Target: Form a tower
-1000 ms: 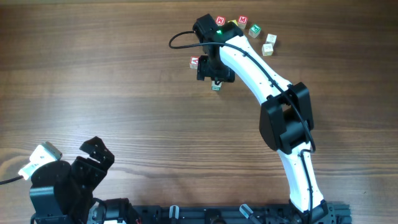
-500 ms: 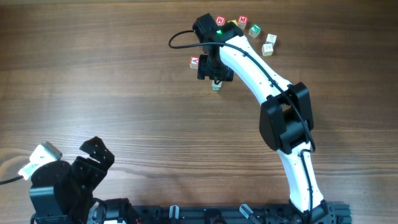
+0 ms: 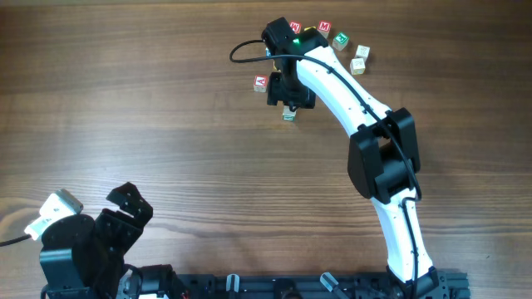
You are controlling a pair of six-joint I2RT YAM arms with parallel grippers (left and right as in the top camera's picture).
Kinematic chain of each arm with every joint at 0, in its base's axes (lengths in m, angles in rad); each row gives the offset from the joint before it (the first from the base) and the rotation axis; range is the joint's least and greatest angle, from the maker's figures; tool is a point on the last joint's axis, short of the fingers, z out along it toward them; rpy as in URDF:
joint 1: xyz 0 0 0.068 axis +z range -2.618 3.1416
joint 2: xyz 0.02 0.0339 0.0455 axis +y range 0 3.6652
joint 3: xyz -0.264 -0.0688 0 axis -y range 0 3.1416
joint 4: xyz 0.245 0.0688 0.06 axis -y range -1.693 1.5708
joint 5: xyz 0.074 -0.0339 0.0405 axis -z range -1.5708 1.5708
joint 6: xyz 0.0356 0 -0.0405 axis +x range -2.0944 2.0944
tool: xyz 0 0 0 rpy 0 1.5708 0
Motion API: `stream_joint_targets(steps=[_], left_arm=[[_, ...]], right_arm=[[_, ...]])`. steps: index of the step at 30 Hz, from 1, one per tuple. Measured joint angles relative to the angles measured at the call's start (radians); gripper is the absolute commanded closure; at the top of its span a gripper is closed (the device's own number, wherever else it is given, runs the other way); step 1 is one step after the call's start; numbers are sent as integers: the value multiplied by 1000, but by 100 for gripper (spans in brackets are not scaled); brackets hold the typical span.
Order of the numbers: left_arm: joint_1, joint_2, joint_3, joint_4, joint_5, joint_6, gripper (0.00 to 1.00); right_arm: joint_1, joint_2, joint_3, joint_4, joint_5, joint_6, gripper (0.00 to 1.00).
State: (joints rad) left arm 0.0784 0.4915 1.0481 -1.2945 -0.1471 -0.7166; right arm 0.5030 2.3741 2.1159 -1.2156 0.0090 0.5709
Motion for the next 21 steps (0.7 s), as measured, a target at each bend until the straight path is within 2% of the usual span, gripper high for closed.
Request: stream_joint_targets(steps=[21], left_arm=[[0,0,0,0,0,0,0]], right_arm=[[0,16,0,-5,-5,1,68]])
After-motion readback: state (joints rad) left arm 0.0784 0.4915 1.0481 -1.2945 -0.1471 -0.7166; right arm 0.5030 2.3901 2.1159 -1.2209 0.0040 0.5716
